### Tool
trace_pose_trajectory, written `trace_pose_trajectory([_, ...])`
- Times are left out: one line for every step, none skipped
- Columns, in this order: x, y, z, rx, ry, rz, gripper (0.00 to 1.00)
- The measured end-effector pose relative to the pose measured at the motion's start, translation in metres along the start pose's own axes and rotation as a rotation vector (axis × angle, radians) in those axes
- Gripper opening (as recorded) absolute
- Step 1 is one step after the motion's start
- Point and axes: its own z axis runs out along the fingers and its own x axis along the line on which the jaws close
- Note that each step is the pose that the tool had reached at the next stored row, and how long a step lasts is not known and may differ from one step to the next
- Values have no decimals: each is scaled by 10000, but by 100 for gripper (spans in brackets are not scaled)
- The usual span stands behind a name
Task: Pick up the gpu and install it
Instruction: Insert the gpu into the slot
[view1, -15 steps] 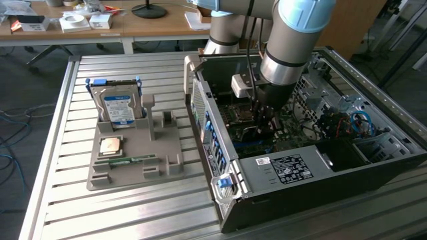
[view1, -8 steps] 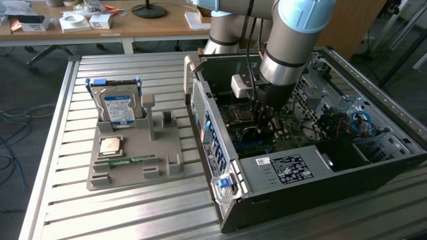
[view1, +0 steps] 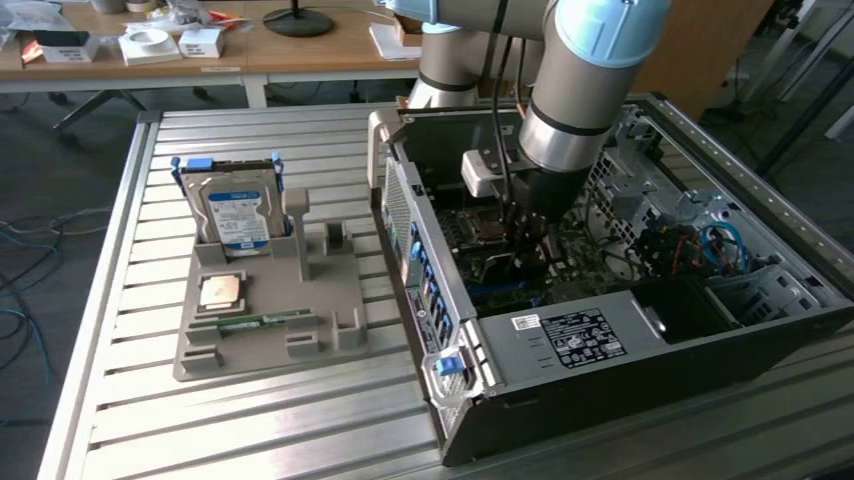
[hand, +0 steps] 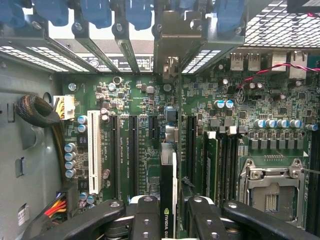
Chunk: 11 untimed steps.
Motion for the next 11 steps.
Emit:
trace_pose_trajectory([0, 0, 0, 0, 0, 0, 26])
trace_pose_trajectory([0, 0, 1, 0, 0, 0, 26])
trace_pose_trajectory([0, 0, 2, 0, -1, 0, 26])
trace_pose_trajectory([0, 0, 2, 0, -1, 0, 26])
trace_pose_trajectory([0, 0, 2, 0, -1, 0, 26])
trace_pose_trajectory([0, 0, 2, 0, -1, 0, 26])
trace_pose_trajectory([0, 0, 2, 0, -1, 0, 26])
trace_pose_trajectory([0, 0, 2, 0, -1, 0, 26])
trace_pose_trajectory([0, 0, 2, 0, -1, 0, 26])
trace_pose_trajectory([0, 0, 3, -1, 1, 0, 26])
trace_pose_trajectory([0, 0, 5, 0, 1, 0, 26])
